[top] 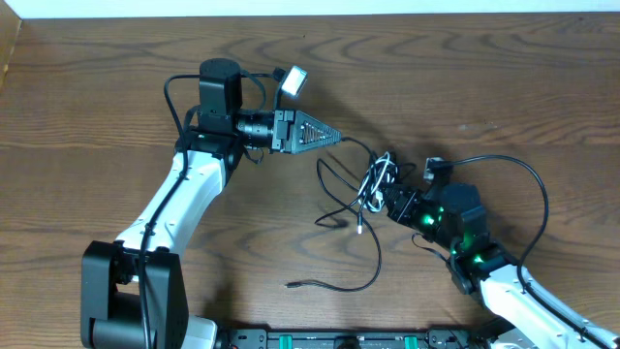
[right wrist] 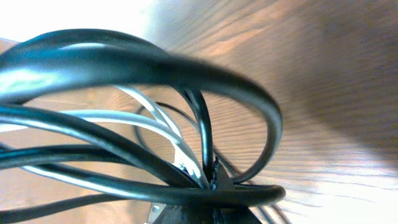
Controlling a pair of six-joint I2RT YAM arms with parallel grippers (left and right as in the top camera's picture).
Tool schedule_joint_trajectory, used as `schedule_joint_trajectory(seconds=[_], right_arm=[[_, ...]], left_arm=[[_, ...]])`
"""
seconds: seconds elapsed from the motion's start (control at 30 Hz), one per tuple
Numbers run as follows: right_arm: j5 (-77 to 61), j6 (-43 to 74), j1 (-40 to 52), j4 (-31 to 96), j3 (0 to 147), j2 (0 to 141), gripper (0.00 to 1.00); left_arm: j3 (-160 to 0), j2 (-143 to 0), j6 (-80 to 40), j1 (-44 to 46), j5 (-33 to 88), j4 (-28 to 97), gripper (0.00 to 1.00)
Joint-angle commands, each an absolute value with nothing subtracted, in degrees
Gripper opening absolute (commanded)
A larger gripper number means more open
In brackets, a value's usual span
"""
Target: Untangle cables
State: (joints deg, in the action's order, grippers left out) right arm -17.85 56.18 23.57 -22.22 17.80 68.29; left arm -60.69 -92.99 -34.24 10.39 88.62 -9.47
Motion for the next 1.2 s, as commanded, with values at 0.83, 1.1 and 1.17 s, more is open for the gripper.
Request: schedule_joint_trajectory(seconds=[0.83, 1.1, 1.17], right_arm=[[-19.51, 70.78, 17.26, -16.49, 18.22, 68.27, 0.01], [-16.49, 64.36, 17.30, -7.73, 18.22, 68.27, 0.02], [-15.40, 63.68, 17.30, -6.59, 18.22, 68.27, 0.02]], left_arm=[[-58.28, -91.88, -27.18, 15.22, 66.63, -0.36, 0.68], [-58.28, -91.88, -26.57, 23.55, 51.37, -0.27, 0.68], [-58.28, -91.88, -24.62, 25.26, 51.31, -0.19, 0.69]])
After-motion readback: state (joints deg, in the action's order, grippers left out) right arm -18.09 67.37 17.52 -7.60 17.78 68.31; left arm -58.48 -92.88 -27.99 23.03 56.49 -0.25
